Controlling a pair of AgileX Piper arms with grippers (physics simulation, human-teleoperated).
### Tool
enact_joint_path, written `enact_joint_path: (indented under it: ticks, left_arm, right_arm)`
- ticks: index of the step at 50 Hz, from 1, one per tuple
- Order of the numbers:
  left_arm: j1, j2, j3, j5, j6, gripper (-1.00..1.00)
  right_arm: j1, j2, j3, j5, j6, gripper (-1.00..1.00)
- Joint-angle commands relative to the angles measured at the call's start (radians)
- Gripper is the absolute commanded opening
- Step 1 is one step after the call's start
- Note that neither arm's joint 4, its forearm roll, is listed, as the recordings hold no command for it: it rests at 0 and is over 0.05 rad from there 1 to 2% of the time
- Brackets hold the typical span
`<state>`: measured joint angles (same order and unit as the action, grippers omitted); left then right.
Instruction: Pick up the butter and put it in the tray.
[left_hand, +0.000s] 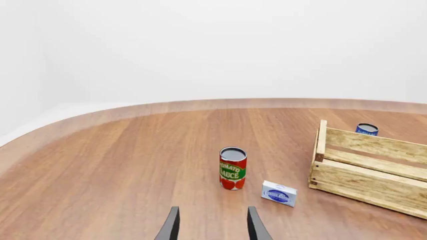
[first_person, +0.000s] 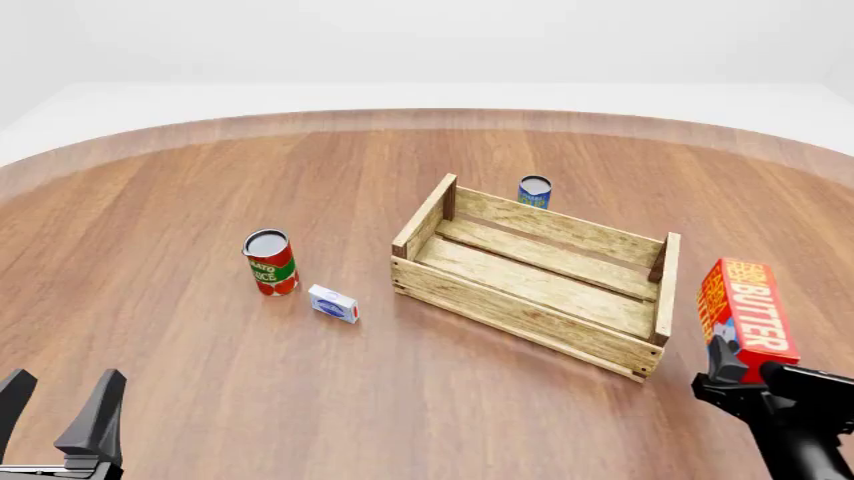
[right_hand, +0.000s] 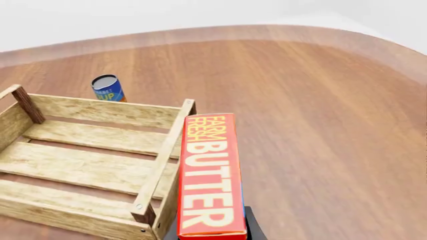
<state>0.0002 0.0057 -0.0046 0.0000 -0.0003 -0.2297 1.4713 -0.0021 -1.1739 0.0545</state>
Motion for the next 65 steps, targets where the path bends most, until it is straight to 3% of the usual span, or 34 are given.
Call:
enact_joint_path:
  ticks: [1, 27, 42, 65]
  left_arm:
    - [0.0, 0.0, 0.0, 0.0, 0.0, 1.0]
    - [0.0, 0.0, 0.0, 0.0, 0.0, 1.0]
    - [0.0, 0.0, 0.0, 0.0, 0.0, 1.0]
    - [0.0, 0.0, 0.0, 0.0, 0.0, 1.0]
  right_arm:
    - [0.015, -0.131, -0.005, 0.102, 0.011, -1.0]
    - [0.046, -0.529, -0.061, 0.521, -0.021, -1.0]
    - [0.077, -0.662, -0.124, 0.697, -0.04, -1.0]
    - [0.169, -0.665, -0.248, 0.826, -0.081, -1.0]
